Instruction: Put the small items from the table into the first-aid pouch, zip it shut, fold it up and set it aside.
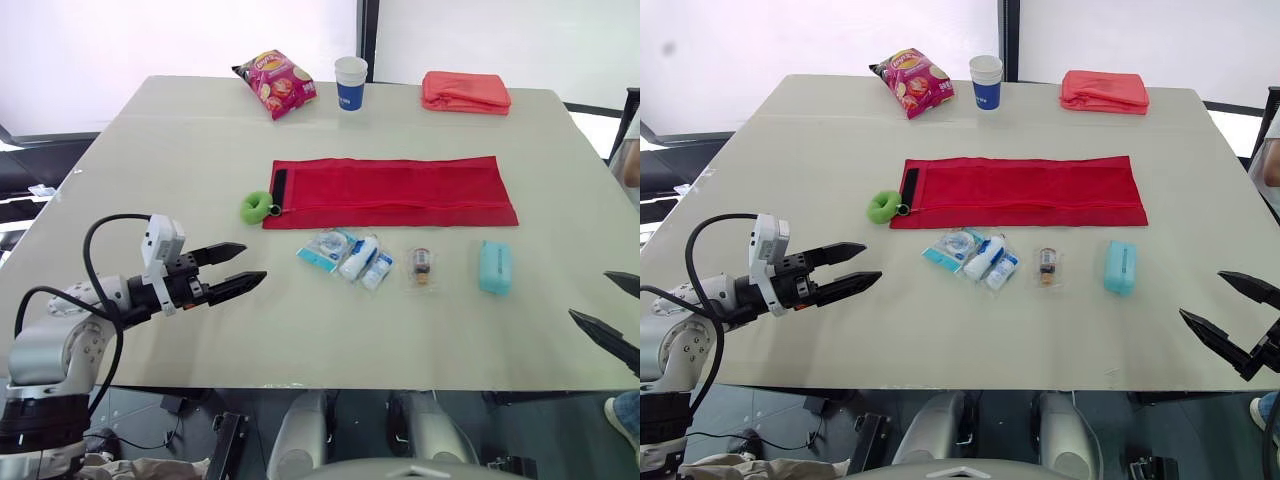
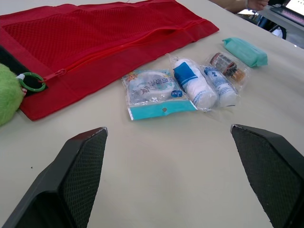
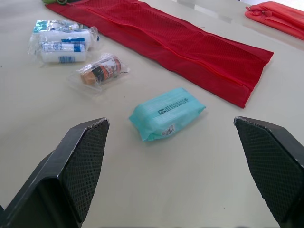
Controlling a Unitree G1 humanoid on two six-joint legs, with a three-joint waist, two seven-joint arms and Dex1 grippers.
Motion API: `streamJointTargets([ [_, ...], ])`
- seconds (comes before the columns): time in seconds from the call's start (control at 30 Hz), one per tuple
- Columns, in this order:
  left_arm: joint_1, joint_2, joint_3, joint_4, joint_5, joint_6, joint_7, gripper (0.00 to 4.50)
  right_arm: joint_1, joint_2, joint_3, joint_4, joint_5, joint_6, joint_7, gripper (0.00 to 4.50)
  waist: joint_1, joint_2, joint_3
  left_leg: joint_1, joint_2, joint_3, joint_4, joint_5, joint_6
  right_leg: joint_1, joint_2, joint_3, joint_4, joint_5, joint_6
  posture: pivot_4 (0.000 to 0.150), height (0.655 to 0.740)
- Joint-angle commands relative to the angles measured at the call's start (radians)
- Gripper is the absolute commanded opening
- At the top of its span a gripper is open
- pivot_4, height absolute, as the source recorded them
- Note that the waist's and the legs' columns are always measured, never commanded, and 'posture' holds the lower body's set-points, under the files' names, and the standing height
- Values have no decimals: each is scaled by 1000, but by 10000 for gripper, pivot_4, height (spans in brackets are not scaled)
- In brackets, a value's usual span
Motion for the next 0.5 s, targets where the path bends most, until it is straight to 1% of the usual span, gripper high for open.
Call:
streamJointTargets([
  [0.03,-25,-5,12,-4,-12,-7,5,44414,0,18,-40,-21,18,-4,-30,45000,0,0,0,0,0,0,0,0,0,0,0,0,0,0,0,1500,7400],
  [0.1,-52,-24,6,-5,-18,-7,19,44414,-6,40,-27,-47,14,5,-75,45000,1,0,0,0,0,0,0,0,0,0,0,0,0,0,0,1500,7400],
  [0.3,-123,-36,-19,-46,-59,52,25,44414,-83,70,-18,-143,76,116,-271,45000,-2,0,0,0,0,0,0,0,0,1,0,0,1,0,0,1500,7400],
  [0.37,-158,-41,-40,-72,-72,61,21,44414,-113,72,22,-222,114,215,-388,45000,-1,0,0,1,0,0,0,0,0,1,1,0,1,0,0,1500,7400],
  [0.4,-176,-44,-52,-86,-78,61,13,44414,-121,66,53,-267,84,265,-458,45000,-1,0,0,1,0,0,0,0,0,1,1,0,1,0,0,1500,7400],
  [0.47,-217,-37,-80,-125,-125,92,-28,44414,-149,72,136,-360,15,444,-683,45000,0,0,0,0,0,0,1,0,0,1,1,0,2,0,0,1500,7400],
  [0.5,-231,-30,-93,-145,-148,109,-52,44414,-162,81,176,-390,21,506,-746,45000,0,-1,-1,0,0,-1,1,0,0,1,1,0,2,0,0,1500,7400],
])
